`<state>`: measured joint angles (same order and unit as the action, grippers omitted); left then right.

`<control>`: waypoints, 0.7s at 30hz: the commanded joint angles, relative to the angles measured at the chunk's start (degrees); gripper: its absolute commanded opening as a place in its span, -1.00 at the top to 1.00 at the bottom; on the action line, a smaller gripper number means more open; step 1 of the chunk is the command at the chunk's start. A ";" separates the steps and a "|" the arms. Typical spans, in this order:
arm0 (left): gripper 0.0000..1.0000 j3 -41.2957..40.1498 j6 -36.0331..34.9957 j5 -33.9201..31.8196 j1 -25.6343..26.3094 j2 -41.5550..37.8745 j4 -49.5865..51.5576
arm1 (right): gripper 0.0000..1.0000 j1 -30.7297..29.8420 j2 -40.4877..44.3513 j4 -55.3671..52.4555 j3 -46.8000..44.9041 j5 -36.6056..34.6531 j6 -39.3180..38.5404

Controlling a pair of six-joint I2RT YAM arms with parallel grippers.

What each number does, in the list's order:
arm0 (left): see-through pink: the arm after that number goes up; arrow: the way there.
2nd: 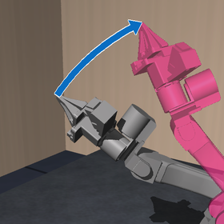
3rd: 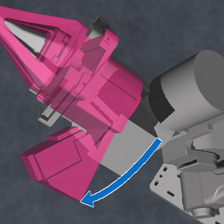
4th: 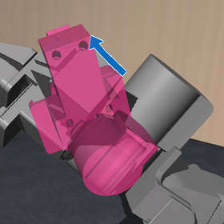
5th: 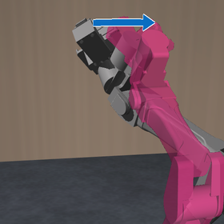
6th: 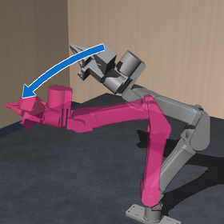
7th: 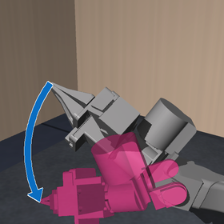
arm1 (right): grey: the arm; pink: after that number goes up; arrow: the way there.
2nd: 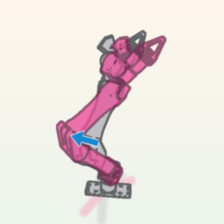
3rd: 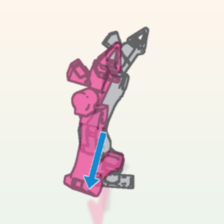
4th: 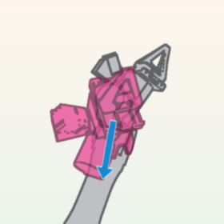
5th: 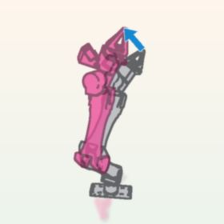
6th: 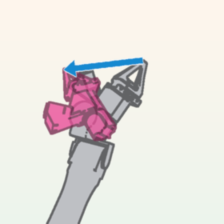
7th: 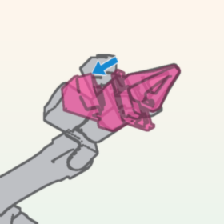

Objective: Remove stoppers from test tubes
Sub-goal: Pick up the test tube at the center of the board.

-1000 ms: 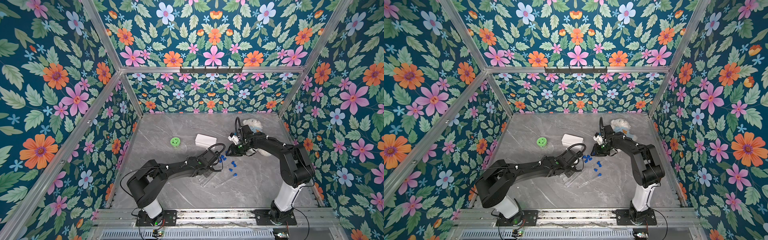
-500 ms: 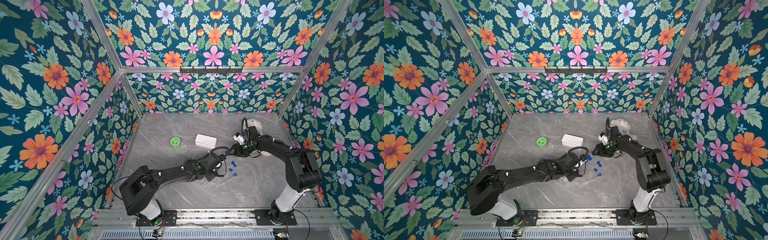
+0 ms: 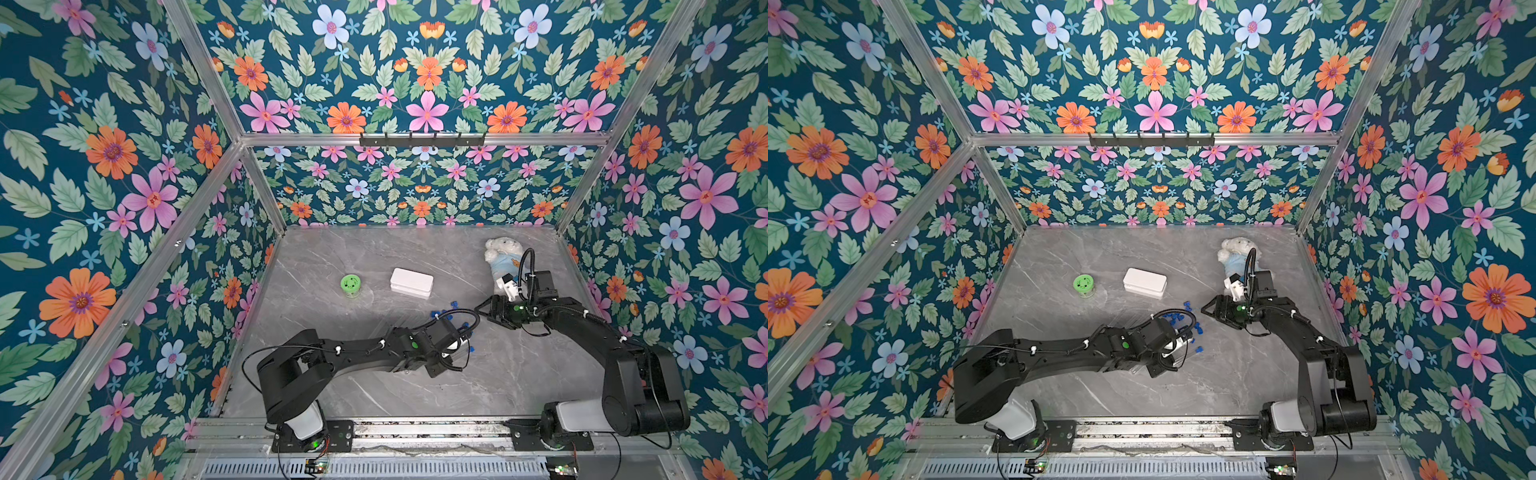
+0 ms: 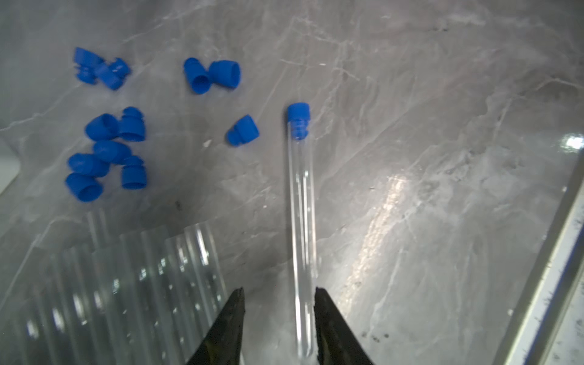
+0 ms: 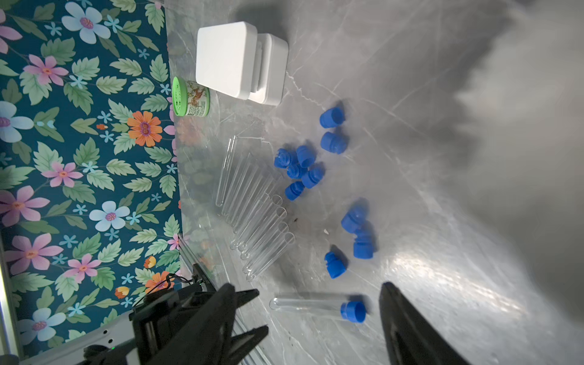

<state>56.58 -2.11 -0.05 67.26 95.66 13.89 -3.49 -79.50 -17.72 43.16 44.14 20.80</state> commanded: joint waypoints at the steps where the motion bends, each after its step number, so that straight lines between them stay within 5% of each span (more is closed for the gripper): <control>1: 0.20 1.96 -0.09 0.65 0.32 2.23 -1.02 | -0.45 0.84 1.20 1.27 -1.51 2.26 0.27; 21: 0.22 6.42 -0.43 -1.15 1.84 9.96 2.08 | -0.49 8.00 7.65 3.83 -6.40 0.81 1.79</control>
<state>62.67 -2.11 -0.16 69.10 105.30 14.63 4.16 -72.23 -14.81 36.99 45.45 22.11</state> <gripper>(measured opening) 0.391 0.745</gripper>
